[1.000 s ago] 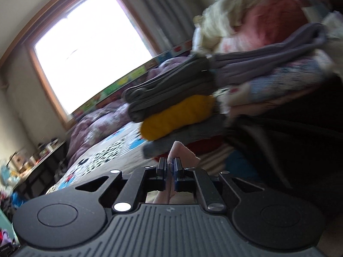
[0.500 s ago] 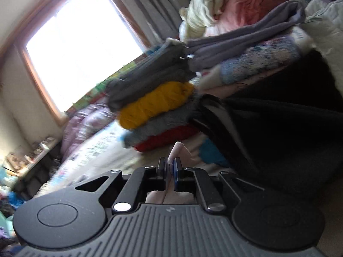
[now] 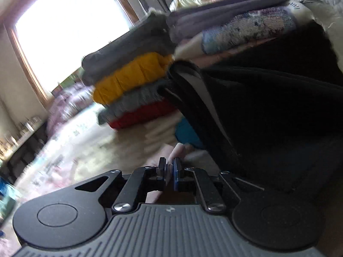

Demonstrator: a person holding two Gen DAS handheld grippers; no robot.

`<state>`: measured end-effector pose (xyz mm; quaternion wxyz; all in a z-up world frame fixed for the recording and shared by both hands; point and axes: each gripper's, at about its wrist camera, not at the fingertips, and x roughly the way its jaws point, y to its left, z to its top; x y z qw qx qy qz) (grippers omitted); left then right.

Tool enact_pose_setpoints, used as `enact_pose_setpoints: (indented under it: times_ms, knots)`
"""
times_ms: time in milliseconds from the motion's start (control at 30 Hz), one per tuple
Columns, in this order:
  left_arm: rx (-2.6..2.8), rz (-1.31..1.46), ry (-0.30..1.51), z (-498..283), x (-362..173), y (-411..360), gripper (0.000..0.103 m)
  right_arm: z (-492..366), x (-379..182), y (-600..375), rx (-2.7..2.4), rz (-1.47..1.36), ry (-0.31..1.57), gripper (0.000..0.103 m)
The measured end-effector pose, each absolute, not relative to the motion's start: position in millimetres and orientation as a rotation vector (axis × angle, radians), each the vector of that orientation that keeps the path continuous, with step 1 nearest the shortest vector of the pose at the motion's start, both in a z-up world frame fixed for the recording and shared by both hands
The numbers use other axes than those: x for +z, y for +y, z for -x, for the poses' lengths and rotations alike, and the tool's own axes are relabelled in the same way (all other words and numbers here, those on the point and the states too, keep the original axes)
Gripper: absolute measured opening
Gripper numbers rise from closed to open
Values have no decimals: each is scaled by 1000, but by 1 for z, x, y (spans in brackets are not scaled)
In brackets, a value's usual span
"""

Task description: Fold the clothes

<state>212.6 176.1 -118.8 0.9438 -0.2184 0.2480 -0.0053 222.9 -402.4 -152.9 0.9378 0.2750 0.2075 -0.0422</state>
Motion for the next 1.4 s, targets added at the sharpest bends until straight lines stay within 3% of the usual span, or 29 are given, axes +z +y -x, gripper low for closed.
enact_pose_setpoints:
  times_ms: [100, 233, 367, 467, 567, 800, 1133, 1400]
  knots:
    - [-9, 444, 511, -213, -120, 176, 70, -214, -148, -400, -77, -535, 347, 8]
    - [-14, 431, 514, -213, -119, 173, 70, -236, -171, -400, -140, -484, 530, 7]
    - [-16, 418, 512, -212, -119, 172, 70, -239, -162, -390, -179, -410, 550, 18]
    - [-22, 401, 508, -208, -117, 169, 70, -235, -153, -379, -203, -354, 541, 32]
    - [-47, 353, 500, -202, -113, 162, 70, -217, -143, -363, -224, -267, 479, 37]
    - [-190, 71, 456, -168, -103, 120, 70, -170, -120, -289, 80, -104, 395, 37]
    - [-394, -403, 413, -87, -108, 56, 70, -76, -163, -160, 502, 719, 396, 42]
    - [-318, -1116, 377, -45, -166, 3, 68, -54, -180, -120, 519, 1098, 272, 44]
